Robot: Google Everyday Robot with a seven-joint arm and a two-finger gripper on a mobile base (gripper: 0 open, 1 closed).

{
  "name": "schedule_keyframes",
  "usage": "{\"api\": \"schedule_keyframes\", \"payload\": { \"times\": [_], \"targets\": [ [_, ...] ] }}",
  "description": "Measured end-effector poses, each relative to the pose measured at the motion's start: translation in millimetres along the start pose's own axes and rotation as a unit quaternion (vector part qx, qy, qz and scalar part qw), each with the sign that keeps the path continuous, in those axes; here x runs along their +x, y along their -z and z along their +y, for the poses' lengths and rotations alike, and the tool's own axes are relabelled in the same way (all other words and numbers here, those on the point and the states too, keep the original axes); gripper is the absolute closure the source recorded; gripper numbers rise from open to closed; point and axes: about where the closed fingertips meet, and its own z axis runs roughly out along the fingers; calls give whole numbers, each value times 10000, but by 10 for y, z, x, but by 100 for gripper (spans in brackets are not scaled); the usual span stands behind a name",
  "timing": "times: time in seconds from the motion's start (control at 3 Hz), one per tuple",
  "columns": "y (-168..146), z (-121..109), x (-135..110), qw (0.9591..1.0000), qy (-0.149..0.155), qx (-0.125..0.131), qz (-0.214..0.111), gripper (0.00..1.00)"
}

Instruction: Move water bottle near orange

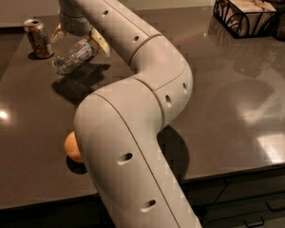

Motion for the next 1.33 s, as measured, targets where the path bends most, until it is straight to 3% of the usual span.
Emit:
{"api": "schedule_keyframes", "payload": {
  "times": [0.33, 0.67, 1.33],
  "targets": [
    [-106, -31, -42, 9999, 86, -85, -93, 1],
    [-176, -51, -76, 9996, 114, -162, -189, 19],
    [-95, -83, -51, 9997, 95, -194, -135, 65]
  ]
}}
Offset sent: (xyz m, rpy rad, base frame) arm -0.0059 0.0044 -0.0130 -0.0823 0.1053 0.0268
